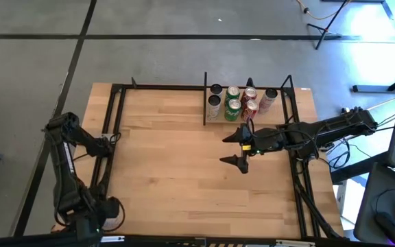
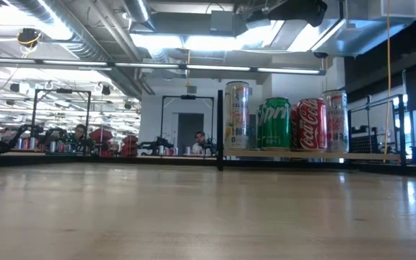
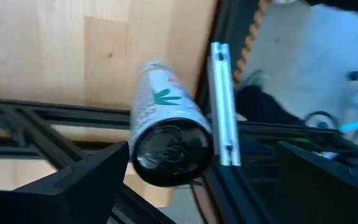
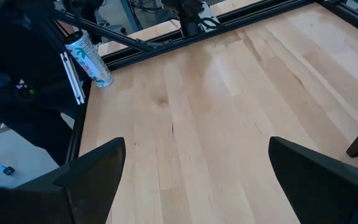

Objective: Place canned beverage on shelf
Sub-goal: Put the white-pink soda can on the shelf aligned with the other white-pink soda can

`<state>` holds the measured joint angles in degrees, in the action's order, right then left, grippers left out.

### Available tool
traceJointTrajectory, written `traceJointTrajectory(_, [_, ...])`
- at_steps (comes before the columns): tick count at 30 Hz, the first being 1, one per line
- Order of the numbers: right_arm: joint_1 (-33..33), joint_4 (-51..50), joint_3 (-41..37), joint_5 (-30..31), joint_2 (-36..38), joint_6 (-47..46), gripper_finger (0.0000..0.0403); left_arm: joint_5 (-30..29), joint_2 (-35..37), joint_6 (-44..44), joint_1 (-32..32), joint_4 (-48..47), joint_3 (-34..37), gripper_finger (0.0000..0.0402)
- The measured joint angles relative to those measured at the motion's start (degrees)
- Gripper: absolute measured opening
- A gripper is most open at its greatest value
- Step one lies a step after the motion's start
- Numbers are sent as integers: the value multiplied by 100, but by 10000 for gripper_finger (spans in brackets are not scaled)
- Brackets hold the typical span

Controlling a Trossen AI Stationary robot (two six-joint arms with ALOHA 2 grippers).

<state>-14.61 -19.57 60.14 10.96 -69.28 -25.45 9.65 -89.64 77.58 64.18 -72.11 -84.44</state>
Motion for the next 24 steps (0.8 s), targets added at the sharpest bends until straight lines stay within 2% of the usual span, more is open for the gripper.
traceJointTrajectory(6, [0,0,0,46,0,-22,380,-113,-171,-19,115,-362,4,390])
traceJointTrajectory(13, [0,17,0,55,0,-25,380,-173,-169,9,323,-307,33,390])
traceJointTrajectory(20, [0,22,0,60,0,-25,380,87,-169,46,389,364,666,389])
traceJointTrajectory(24, [0,22,0,59,0,-25,380,54,-171,215,365,344,865,370])
